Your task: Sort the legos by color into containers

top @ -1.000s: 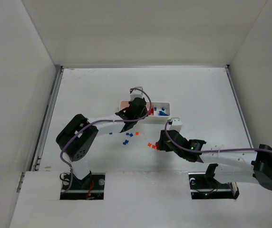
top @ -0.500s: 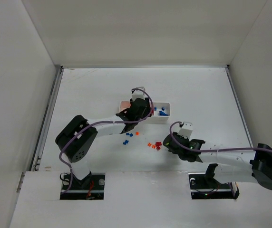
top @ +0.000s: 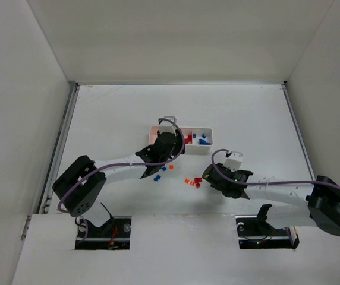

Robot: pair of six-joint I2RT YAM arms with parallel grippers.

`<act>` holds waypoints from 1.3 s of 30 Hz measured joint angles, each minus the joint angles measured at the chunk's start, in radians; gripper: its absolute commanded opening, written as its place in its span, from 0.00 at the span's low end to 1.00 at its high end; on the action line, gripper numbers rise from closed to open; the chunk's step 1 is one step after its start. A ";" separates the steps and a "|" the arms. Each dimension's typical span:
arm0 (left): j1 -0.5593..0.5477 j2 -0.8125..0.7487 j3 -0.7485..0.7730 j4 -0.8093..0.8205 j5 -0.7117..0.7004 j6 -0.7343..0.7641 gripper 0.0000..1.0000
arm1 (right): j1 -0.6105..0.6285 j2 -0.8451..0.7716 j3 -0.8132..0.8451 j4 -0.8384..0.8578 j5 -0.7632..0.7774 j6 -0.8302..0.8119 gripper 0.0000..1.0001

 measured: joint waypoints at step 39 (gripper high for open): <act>-0.023 -0.252 -0.217 -0.071 -0.018 -0.002 0.44 | 0.019 0.117 0.059 0.058 -0.065 -0.034 0.17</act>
